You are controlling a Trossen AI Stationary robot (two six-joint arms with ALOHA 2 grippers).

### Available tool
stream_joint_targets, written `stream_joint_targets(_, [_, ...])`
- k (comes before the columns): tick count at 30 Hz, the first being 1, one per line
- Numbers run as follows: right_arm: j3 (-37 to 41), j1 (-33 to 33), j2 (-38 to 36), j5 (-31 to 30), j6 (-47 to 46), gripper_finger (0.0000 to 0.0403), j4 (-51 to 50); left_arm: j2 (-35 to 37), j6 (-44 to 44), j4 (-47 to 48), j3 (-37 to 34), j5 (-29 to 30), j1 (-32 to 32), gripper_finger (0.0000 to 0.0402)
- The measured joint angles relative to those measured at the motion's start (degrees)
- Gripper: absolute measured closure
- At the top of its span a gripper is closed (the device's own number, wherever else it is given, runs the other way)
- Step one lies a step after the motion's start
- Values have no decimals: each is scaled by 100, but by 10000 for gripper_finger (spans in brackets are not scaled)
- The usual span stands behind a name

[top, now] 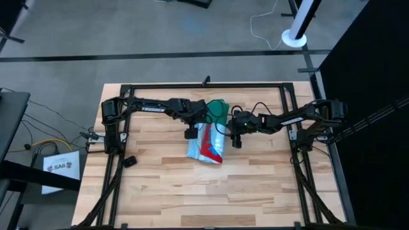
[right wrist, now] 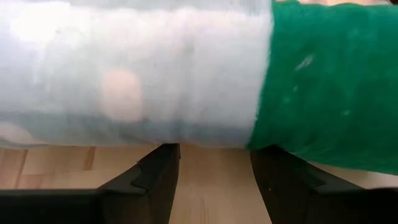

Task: Roll towel
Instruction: Roll the multicolor dinosaur print towel

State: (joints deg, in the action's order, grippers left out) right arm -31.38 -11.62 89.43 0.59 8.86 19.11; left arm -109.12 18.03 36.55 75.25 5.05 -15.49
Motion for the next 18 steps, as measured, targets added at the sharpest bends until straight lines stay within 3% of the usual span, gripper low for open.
stream_joint_targets(8, [-79, 0, 0, -16, 8, 218, 60, -26, -180, -1391, -841, -91, 23, 95])
stream_joint_targets(18, [-393, 29, -3, -23, 26, 218, 73, -53, -837, -2178, -1086, -104, 200, 95])
